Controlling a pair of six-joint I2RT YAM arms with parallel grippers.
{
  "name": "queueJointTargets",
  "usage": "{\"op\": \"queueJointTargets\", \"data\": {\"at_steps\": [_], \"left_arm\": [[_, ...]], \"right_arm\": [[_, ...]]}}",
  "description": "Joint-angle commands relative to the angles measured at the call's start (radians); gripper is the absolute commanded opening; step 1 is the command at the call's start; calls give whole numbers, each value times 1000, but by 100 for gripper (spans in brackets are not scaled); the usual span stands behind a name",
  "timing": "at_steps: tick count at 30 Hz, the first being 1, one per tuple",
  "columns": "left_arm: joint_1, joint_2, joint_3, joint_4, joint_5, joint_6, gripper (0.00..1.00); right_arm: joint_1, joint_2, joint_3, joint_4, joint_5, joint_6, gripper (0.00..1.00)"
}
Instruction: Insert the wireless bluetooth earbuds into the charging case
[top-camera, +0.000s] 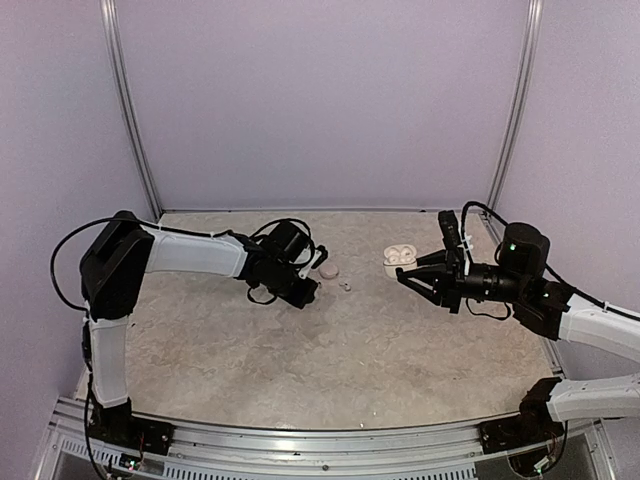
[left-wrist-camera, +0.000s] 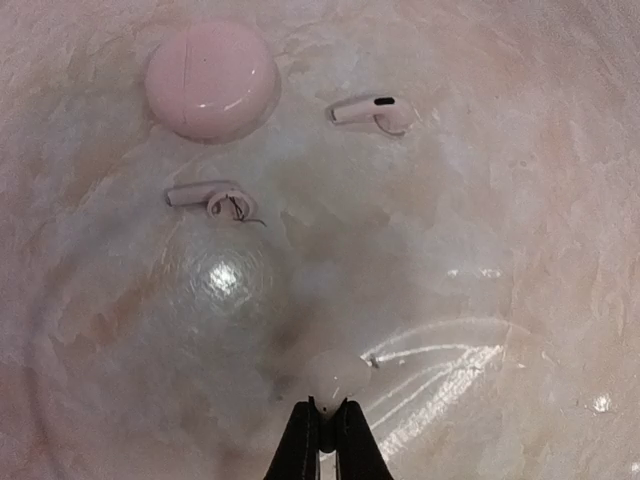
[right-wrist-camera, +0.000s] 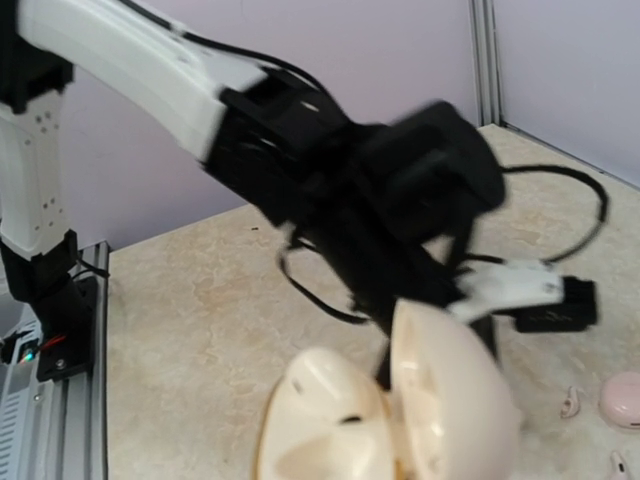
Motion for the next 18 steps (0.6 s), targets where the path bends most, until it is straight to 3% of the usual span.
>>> {"op": "queueJointTargets", "data": {"at_steps": [1, 10, 18], "left_arm": [[-22, -173, -158, -19, 18, -25, 1], [-66, -433, -429, -172, 2, -136, 1], [-171, -511, -534, -221, 5, -240, 1]], "right_arm": [[-10, -1, 6, 11, -23, 6, 0], [-10, 1, 11, 2, -44, 8, 0], [-10, 22, 29, 1, -66, 6, 0]]}}
